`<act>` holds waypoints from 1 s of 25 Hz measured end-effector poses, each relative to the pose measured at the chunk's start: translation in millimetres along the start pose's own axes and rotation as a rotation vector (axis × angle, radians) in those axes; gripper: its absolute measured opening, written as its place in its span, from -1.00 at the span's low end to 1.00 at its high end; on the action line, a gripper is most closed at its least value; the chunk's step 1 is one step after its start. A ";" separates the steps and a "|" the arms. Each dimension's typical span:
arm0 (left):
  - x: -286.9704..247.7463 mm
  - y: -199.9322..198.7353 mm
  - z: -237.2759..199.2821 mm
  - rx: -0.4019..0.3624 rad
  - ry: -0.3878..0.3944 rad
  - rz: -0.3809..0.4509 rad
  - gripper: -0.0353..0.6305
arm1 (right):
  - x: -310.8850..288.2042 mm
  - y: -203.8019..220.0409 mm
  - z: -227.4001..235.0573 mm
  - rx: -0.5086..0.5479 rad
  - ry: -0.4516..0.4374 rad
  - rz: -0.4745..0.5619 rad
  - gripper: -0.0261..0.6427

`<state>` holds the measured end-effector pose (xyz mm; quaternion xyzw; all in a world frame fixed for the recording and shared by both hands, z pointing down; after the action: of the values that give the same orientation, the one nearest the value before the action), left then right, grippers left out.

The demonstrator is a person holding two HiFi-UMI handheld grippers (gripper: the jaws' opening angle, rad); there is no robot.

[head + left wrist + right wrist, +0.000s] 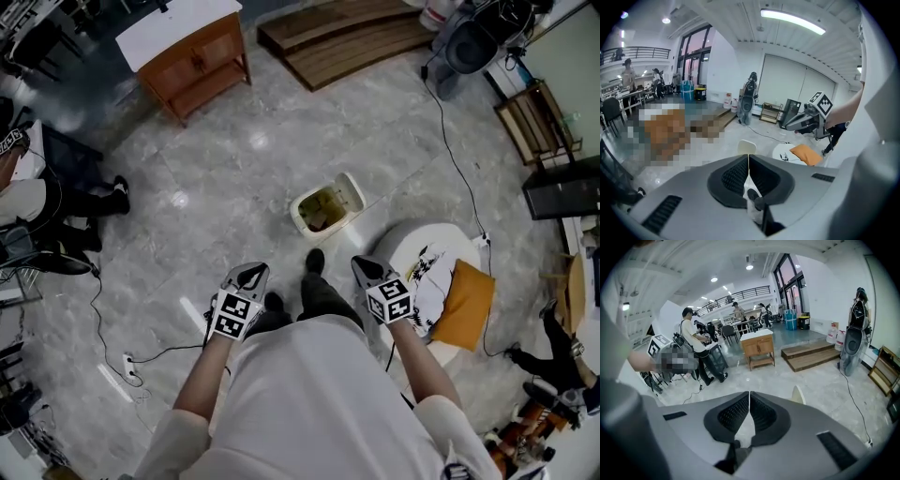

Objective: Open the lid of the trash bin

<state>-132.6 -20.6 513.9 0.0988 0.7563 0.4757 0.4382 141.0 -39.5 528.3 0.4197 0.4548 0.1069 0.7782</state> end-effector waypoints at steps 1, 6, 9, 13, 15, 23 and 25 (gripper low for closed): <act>6.3 1.6 1.6 -0.003 0.003 0.005 -0.84 | 4.0 0.6 -5.4 0.003 0.009 0.005 -0.83; 36.8 7.3 6.9 -0.013 0.021 0.044 -0.84 | 23.4 2.3 -28.4 -0.022 0.060 0.045 -0.83; 52.2 11.0 9.4 -0.016 0.034 0.066 -0.84 | 36.4 5.0 -43.1 -0.022 0.092 0.065 -0.83; 69.5 17.6 18.8 -0.021 0.058 0.106 -0.84 | 60.2 17.9 -64.1 -0.015 0.134 0.084 -0.83; 77.3 18.6 24.1 -0.025 0.068 0.124 -0.84 | 73.4 24.5 -73.8 -0.012 0.154 0.092 -0.83; 97.2 1.1 54.5 -0.030 0.095 0.172 -0.84 | 118.0 31.0 -82.7 0.001 0.187 0.131 -0.83; 96.4 -4.3 63.7 -0.032 0.091 0.184 -0.84 | 125.0 30.3 -77.3 0.010 0.186 0.143 -0.83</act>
<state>-140.7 72.0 445.3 0.1390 0.7554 0.5300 0.3594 156.3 90.9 455.6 0.4432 0.4945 0.1981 0.7210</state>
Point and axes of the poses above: the fingertips, and each gripper's own axes: x backward along the fingers, z to its right, y out of its underside, the point moved 5 cm from there along x, backward along the fingers, and after that the axes turned 6 degrees about z, right-handed, at the moved point
